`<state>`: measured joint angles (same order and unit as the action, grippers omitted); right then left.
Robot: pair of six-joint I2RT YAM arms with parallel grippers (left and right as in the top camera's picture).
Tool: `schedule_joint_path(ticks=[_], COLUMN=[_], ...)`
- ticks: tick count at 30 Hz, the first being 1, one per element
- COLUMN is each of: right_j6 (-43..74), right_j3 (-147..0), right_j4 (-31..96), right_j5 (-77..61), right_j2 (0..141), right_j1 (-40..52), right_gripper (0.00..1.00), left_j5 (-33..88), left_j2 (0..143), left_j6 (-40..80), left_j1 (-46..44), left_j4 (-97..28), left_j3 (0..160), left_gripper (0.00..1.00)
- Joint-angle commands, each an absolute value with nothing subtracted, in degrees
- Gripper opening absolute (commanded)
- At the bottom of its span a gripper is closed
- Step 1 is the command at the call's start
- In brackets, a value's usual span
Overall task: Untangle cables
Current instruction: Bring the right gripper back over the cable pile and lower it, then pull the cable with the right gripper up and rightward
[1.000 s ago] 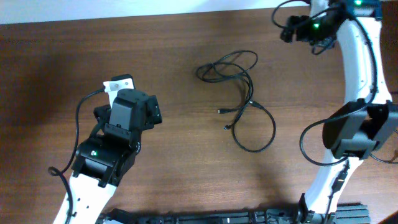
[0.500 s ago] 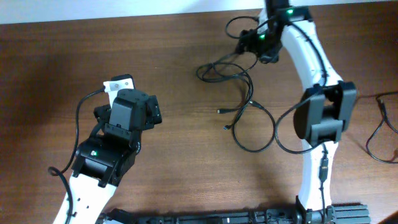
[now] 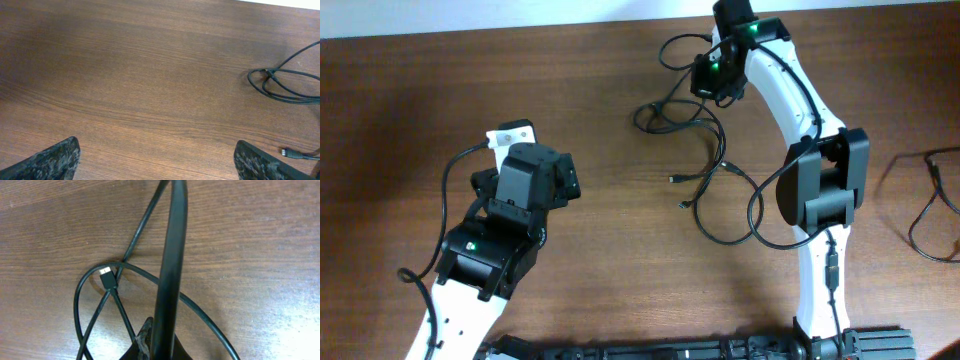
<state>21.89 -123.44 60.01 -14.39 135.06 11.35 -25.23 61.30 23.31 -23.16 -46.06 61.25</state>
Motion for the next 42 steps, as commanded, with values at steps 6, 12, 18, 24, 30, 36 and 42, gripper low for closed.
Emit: schedule_joint_path(ticks=[6,12,18,24,30,36,42], right_j6=[13.74,13.5,13.5,13.5,10.74,1.76,-2.81], right_j3=[-142.37,-161.77,-180.18,-180.02,-180.02,-180.02,-180.02], right_j4=[69.93,78.08,81.28,74.61,70.48,67.44,64.69], right_j5=[-10.81,-10.46,-10.44,-9.54,1.13,18.09,24.12], right_j2=[132.22,131.48,131.48,124.46,120.53,116.64,114.02], right_j1=[11.25,11.25,11.22,11.22,11.22,11.18,11.18], right_gripper=[0.04,0.04,0.04,0.04,0.04,0.04,0.04], left_j5=[-24.8,-24.8,-24.8,-24.8,-24.82,-24.8,-24.8], left_j2=[61.17,61.17,61.17,61.17,61.17,61.17,61.17], left_j6=[22.39,22.39,22.39,22.39,22.39,22.39,22.39], left_j1=[-22.83,-22.83,-22.83,-22.83,-22.83,-22.81,-22.83], left_j4=[-46.11,-46.11,-46.11,-46.11,-46.11,-46.11,-46.11], left_j3=[61.54,61.54,61.54,61.54,61.54,61.54,61.54], left_gripper=[0.99,0.99,0.99,0.99,0.99,0.99,0.99])
